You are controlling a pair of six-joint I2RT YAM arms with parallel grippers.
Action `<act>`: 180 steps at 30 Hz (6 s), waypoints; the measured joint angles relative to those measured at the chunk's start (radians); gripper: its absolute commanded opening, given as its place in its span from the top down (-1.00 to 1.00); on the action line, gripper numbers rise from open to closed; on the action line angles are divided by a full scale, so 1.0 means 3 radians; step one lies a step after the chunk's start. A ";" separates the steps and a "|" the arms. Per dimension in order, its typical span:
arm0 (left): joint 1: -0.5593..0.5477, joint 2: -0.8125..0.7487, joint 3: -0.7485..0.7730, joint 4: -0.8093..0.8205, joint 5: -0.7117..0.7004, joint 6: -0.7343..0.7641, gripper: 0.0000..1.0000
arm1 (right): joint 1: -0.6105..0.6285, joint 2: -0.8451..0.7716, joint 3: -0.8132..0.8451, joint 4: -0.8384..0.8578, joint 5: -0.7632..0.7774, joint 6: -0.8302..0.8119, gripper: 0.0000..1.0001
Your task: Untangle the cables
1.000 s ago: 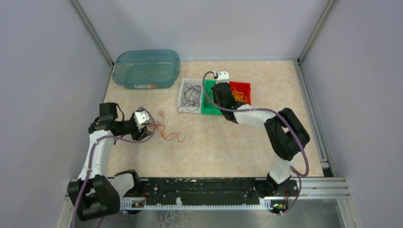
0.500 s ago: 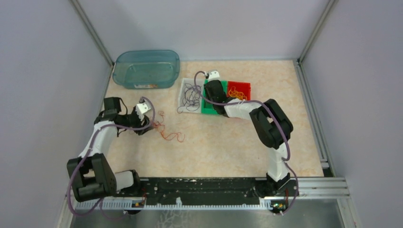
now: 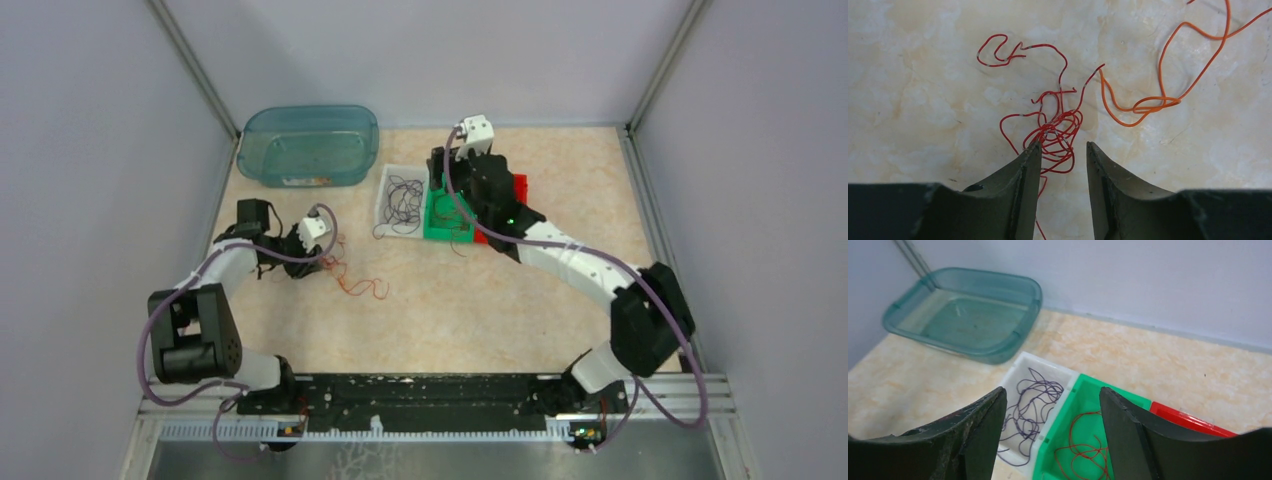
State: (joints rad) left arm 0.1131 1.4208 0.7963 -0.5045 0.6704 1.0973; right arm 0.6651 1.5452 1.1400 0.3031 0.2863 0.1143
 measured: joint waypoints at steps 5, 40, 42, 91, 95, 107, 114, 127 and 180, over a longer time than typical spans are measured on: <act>0.0000 0.0017 -0.0009 0.0078 -0.0080 0.0074 0.73 | 0.0076 -0.0539 -0.0444 0.0179 -0.0163 0.0009 -0.37; -0.0001 -0.0679 0.0420 -0.0938 0.0037 -0.0107 1.00 | 0.1181 0.1391 -0.0767 0.1191 -0.1706 -0.0247 -0.41; -0.0001 -0.0682 0.0430 -0.0979 0.0041 -0.0123 1.00 | 0.1191 0.1354 -0.0767 0.1211 -0.1662 -0.0286 -0.42; -0.0001 -0.0767 0.0593 -0.0926 0.0210 -0.0317 1.00 | 0.0458 -0.2078 -0.2069 0.0328 -0.1024 0.0366 1.00; -0.0001 -0.0797 0.0591 -0.0989 0.0334 -0.0317 1.00 | 0.0034 -0.2085 -0.1656 -0.0202 -0.0918 0.0446 1.00; -0.0003 -0.0890 0.0590 -0.1045 0.0460 -0.0300 1.00 | -0.0754 -0.1537 -0.1211 -0.0979 -0.0904 0.0683 1.00; -0.0008 -0.0890 0.0584 -0.1119 0.0549 -0.0261 1.00 | -0.1025 -0.1114 -0.0942 -0.1008 -0.0760 0.0744 1.00; -0.0020 -0.0950 0.0504 -0.1213 0.0637 -0.0211 1.00 | -0.1137 0.0118 -0.0301 -0.1021 -0.0263 0.0627 1.00; -0.0023 -0.0941 0.0504 -0.1324 0.0781 -0.0095 1.00 | -0.0413 0.1110 0.0523 -0.1460 -0.0249 0.1008 0.35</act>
State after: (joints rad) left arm 0.1062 1.1385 0.9474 -0.9016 0.9047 1.0687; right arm 0.5411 1.8782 1.2968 -0.1349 0.2115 0.4168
